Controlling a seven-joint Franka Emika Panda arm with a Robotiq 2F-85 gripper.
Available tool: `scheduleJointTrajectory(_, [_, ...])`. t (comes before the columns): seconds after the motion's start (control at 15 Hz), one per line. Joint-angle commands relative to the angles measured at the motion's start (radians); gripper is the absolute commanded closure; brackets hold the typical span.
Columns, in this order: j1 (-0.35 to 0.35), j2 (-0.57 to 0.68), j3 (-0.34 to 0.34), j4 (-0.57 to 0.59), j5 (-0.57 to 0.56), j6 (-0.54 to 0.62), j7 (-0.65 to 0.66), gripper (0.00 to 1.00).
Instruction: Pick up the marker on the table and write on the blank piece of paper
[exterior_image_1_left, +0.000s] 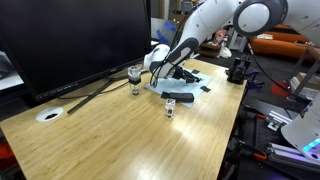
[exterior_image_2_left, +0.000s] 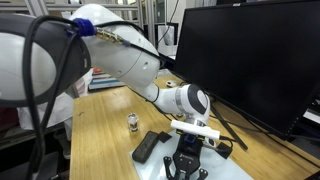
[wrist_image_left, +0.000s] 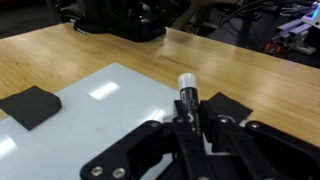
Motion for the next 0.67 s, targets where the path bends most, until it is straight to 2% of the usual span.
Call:
scheduleJointTrajectory(0.0, [-0.006, -0.017, 0.011, -0.001, -0.015, 0.041, -0.025, 0.95])
scheduleJointTrajectory(0.27, [-0.002, -0.049, 0.017, -0.03, -0.013, 0.102, -0.035, 0.95])
scheduleJointTrajectory(0.6, [-0.003, -0.081, 0.01, -0.047, 0.006, 0.107, 0.007, 0.95])
